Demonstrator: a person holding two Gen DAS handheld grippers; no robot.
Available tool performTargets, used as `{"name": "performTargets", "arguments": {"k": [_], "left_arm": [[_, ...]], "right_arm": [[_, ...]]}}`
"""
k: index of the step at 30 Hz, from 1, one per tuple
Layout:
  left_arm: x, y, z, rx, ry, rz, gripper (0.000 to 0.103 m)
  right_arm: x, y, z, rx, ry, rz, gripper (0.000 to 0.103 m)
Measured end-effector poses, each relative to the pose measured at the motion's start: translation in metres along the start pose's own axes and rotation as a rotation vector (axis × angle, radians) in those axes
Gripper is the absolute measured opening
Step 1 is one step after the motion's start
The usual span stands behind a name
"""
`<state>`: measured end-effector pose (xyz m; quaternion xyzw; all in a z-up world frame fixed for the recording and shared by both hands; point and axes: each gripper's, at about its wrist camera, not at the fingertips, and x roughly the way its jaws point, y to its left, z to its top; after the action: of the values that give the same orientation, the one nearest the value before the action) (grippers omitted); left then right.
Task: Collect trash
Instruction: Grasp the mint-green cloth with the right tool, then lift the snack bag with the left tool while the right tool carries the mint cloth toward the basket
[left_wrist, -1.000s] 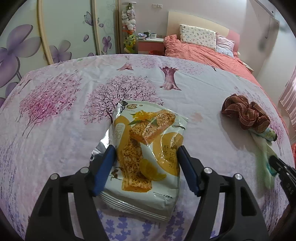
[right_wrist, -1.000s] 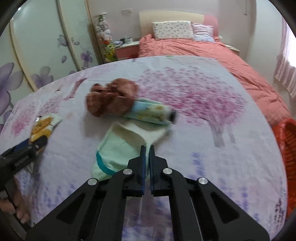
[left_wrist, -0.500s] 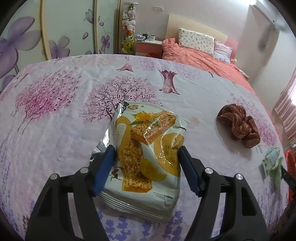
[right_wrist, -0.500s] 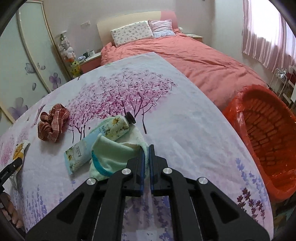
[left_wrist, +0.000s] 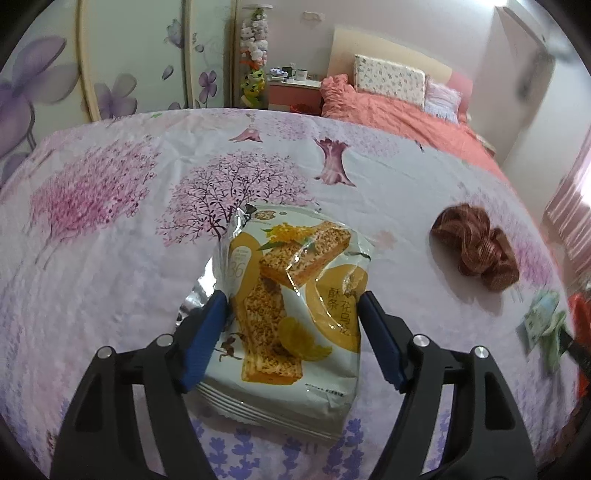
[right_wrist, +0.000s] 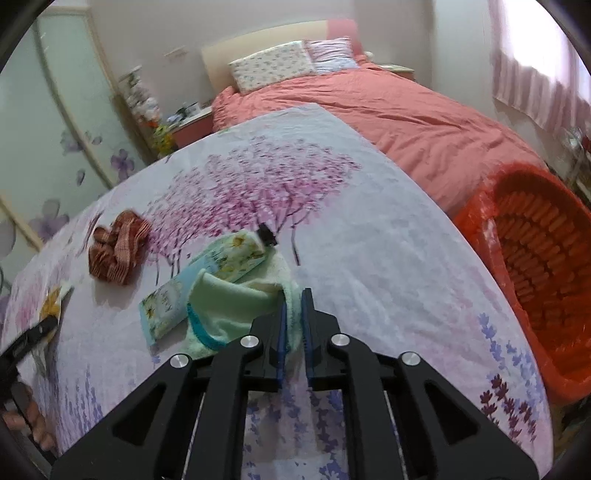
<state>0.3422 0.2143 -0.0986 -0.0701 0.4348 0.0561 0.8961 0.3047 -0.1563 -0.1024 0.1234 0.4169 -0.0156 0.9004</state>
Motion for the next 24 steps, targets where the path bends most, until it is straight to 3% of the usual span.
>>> {"name": "performTargets", "arguments": {"k": [3, 6, 9, 13, 24], "left_arm": [[0.001, -0.01, -0.003, 0.077, 0.015, 0.048, 0.072], [-0.001, -0.009, -0.004, 0.076, 0.016, 0.045, 0.072], [-0.002, -0.01, -0.006, 0.084, 0.016, 0.049, 0.072], [-0.005, -0.011, -0.01, 0.096, 0.016, 0.05, 0.074], [-0.011, -0.008, -0.019, 0.117, 0.019, 0.096, 0.091]], "right_arm": [[-0.009, -0.004, 0.004, 0.046, -0.005, 0.101, 0.041], [-0.01, 0.007, 0.005, -0.008, -0.01, 0.099, 0.054], [-0.003, 0.022, 0.003, -0.076, 0.004, 0.071, 0.059], [0.007, 0.036, -0.002, -0.156, 0.009, -0.007, 0.061], [0.009, 0.037, -0.003, -0.173, 0.011, -0.043, 0.056]]}}
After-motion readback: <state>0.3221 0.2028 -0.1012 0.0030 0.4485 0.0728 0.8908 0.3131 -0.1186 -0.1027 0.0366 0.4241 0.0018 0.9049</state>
